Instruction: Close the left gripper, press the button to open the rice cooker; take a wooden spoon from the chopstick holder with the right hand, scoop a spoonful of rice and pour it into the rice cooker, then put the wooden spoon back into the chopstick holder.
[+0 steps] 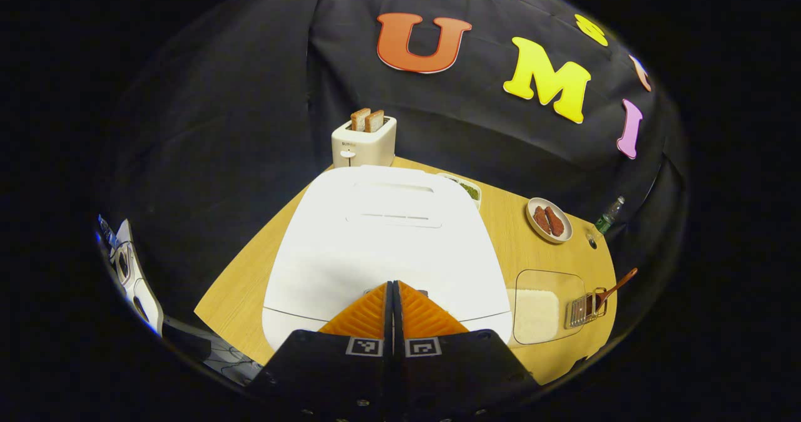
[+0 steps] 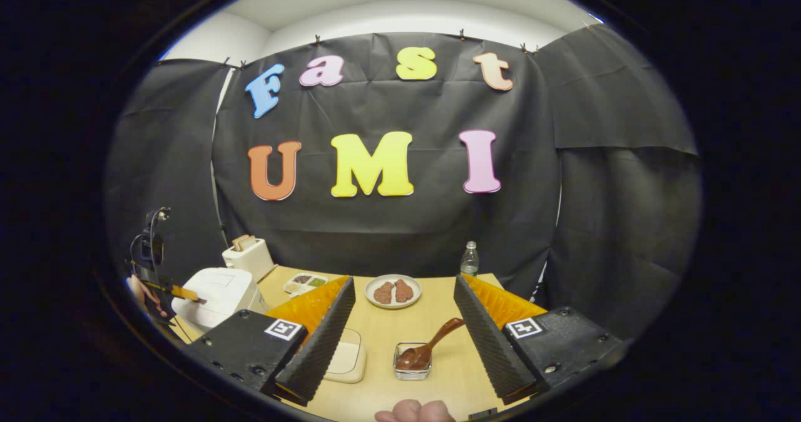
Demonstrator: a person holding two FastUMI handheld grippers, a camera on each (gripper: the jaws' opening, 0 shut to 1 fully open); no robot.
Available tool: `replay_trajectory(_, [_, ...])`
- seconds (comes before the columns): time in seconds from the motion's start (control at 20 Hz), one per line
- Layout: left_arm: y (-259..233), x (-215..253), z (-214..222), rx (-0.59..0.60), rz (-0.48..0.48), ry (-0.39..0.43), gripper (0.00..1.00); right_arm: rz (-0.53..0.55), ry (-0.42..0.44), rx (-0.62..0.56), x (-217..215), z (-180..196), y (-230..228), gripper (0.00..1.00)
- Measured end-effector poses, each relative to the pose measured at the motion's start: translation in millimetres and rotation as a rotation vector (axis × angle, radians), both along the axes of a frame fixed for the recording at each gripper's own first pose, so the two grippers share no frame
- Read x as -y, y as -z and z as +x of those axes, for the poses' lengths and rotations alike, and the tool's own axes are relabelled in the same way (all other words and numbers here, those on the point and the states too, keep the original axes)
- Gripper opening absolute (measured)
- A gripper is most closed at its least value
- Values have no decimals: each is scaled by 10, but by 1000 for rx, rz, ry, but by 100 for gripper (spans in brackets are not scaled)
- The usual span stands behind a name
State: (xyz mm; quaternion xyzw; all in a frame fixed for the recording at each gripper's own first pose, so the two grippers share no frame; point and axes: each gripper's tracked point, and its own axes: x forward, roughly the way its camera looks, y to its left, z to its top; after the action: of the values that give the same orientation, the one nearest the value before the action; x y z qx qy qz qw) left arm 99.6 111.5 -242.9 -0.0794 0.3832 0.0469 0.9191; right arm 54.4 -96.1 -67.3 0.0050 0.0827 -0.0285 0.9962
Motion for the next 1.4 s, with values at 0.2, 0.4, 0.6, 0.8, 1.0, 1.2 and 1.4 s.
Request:
replay_trajectory(0.2, [102, 2, -36, -80, -11, 33, 0, 8, -18, -5, -71, 36, 18, 100])
replay_trajectory(0.4, [49, 4, -10, -90, 47, 72, 0, 10, -30, -3, -102, 37, 15, 100])
replay_trajectory(0.6, [-532, -24, 185, 77, 155, 80, 0, -1, -8, 33, 25, 13, -140, 100])
replay_trajectory(0.8, [-1159, -64, 464, 254, 152, 39, 3, -6, 29, 49, 197, -61, -182, 99])
replay_trajectory(1.0, [-1606, -149, 692, 397, 181, -13, 12, -19, 41, 53, 285, -117, -192, 100])
replay_trajectory(1.2, [-1871, -134, 646, 483, 227, -24, 20, -1, 50, 45, 350, -176, -153, 100])
replay_trajectory(1.4, [-2079, 39, 384, 551, 228, -19, 53, 4, 51, 37, 401, -220, -85, 100])
